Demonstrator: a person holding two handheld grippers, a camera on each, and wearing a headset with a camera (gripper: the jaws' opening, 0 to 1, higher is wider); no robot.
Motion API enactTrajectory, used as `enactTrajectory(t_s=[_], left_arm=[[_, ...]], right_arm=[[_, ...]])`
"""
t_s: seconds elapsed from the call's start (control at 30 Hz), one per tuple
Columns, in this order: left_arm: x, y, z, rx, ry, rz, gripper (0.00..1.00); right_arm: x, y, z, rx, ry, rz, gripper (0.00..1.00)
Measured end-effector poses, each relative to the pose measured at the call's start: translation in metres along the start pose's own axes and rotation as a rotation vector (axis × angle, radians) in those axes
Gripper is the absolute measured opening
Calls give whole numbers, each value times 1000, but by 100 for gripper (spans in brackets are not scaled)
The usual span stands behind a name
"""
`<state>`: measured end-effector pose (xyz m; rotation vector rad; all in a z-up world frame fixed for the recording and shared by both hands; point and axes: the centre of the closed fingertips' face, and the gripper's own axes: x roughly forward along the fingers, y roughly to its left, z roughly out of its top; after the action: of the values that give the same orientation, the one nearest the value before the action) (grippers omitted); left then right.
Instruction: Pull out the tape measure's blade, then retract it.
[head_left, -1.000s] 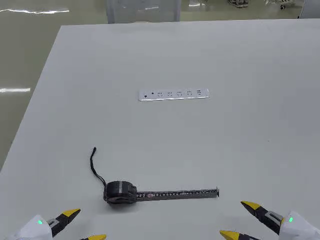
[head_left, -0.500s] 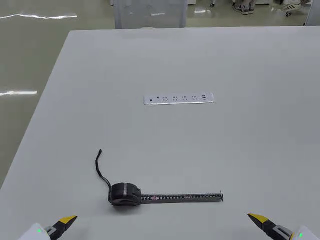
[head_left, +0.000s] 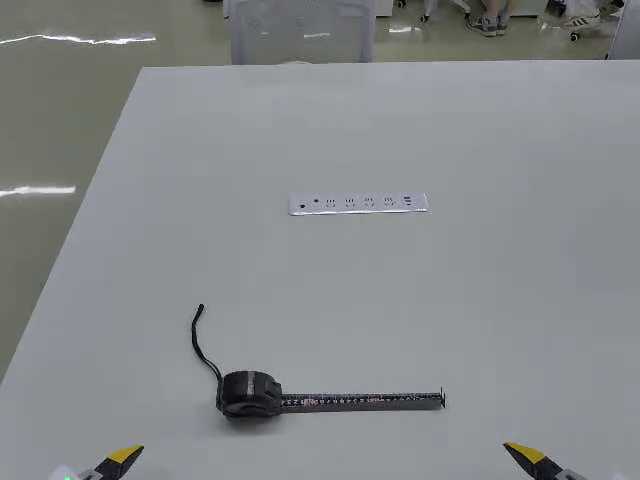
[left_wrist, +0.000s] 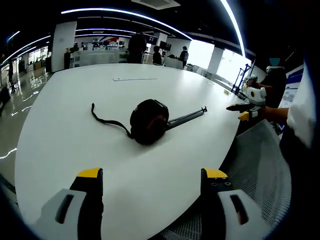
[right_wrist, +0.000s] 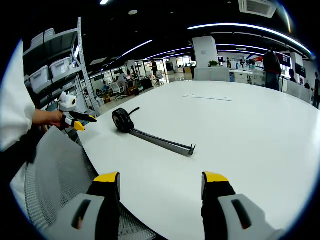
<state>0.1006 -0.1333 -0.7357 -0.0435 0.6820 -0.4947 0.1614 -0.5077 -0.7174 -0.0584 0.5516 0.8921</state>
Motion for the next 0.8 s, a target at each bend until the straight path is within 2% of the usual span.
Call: enactTrajectory(t_s=[0.3,0.8], left_arm=[[0,0,-1,-7,-8,-3,79],[0,-1,-1,-11,-11,-3,79]], right_arm=[[-3,-1,-6,21,0,-11,66],[-1,-1,-6,25,-4,-10,66]])
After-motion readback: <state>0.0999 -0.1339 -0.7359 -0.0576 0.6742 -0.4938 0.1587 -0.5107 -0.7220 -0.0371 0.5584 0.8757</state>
